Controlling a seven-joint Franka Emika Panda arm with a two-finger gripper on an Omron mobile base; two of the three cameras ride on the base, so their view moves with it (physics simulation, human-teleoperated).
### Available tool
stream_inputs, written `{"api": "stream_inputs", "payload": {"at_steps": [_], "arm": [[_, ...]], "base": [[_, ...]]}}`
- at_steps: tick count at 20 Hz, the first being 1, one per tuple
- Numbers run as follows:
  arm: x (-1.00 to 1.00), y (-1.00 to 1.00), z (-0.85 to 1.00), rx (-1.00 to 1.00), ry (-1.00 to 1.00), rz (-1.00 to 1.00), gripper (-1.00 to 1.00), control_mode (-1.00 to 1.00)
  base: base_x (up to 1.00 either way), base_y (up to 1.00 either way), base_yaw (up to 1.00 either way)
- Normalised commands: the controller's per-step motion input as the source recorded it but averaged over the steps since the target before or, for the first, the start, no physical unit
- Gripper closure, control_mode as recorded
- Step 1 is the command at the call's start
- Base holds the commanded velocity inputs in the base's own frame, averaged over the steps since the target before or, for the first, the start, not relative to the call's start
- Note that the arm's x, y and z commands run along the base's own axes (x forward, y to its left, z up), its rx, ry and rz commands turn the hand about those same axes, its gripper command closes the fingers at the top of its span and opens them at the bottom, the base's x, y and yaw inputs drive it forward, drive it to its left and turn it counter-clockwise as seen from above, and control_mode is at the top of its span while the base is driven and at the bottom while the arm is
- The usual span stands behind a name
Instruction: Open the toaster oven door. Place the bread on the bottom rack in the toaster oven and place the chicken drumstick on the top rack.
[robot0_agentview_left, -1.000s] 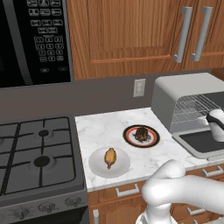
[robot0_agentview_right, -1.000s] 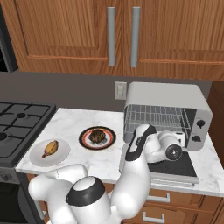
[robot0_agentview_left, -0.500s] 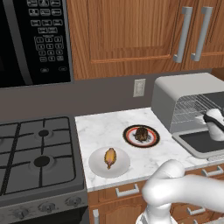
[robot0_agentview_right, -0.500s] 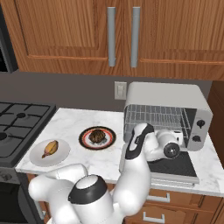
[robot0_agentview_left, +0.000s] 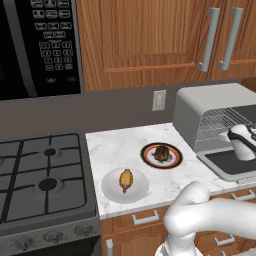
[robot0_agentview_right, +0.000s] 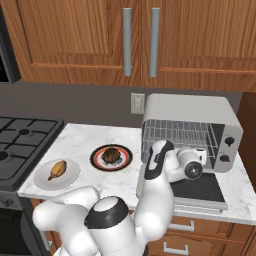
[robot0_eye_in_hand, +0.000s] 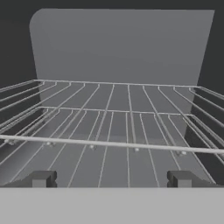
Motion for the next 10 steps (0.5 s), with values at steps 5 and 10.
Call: {"api": "stream_inputs", "payload": {"at_steps": [5,10], "arm": [[0.11,0.0,-0.1,0.0,0.0,0.0,-1.0,-1.0],[0.19,0.0,-0.01,0.0,0.0,0.0,-1.0,-1.0]], "base": [[0.0,0.0,0.0],[0.0,0.0,0.0]]}}
